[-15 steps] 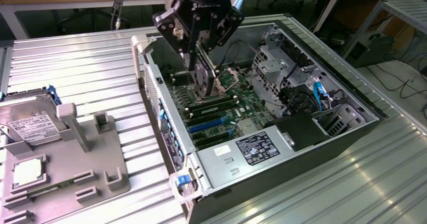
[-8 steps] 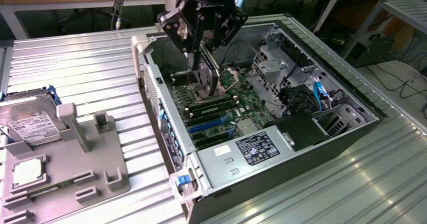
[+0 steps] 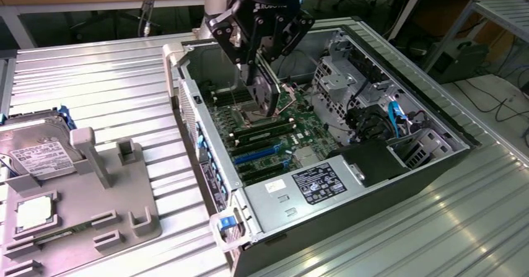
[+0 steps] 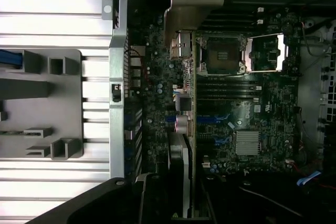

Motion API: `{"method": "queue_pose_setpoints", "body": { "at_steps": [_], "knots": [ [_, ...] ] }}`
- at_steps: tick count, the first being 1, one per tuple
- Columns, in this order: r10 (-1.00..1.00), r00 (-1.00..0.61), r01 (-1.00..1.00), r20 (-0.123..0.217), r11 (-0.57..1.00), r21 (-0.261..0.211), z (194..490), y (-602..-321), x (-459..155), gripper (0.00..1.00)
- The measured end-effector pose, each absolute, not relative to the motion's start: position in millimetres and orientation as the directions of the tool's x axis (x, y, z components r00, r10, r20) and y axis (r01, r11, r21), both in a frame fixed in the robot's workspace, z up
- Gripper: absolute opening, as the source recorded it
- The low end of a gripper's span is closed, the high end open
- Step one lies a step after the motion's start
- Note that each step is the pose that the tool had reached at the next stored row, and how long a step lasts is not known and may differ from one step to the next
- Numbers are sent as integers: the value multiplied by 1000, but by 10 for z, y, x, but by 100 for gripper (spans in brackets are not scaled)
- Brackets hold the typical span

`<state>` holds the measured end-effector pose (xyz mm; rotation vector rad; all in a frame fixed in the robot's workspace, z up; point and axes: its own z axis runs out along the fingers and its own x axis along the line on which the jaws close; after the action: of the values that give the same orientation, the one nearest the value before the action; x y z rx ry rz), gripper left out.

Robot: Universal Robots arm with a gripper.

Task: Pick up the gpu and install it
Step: 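Pick up the gpu and move the gpu toward the slot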

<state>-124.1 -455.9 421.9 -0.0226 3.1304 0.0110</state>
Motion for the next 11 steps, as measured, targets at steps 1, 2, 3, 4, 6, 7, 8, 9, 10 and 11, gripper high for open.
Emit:
{"method": "queue_pose_setpoints", "body": {
  "at_steps": [1, 2, 3, 4, 6, 7, 8, 9, 10, 11],
  "knots": [
    [-14, -1000, -14, -11, 1000, 7, 4219, -4559, -1220, 28],
    [-14, -1000, -14, -11, 1000, 7, 4218, -4560, -1194, 28],
    [-14, -1000, -14, -11, 1000, 7, 4219, -4560, -1175, 28],
    [-14, -1000, -14, -11, 1000, 7, 4218, -4559, -1155, 28],
    [-14, -1000, -15, -11, 1000, 7, 4219, -4559, -1115, 28],
    [-14, -1000, -14, -11, 1000, 7, 4218, -4559, -1096, 28],
    [-14, -1000, -14, -11, 1000, 7, 4218, -4560, -1072, 28],
    [-14, -1000, -14, -11, 1000, 7, 4218, -4559, -1054, 28],
    [-14, -1000, -14, -11, 1000, 7, 4218, -4560, -1034, 28],
    [-14, -1000, -14, -11, 1000, 7, 4218, -4559, -1015, 28]
  ]
}}
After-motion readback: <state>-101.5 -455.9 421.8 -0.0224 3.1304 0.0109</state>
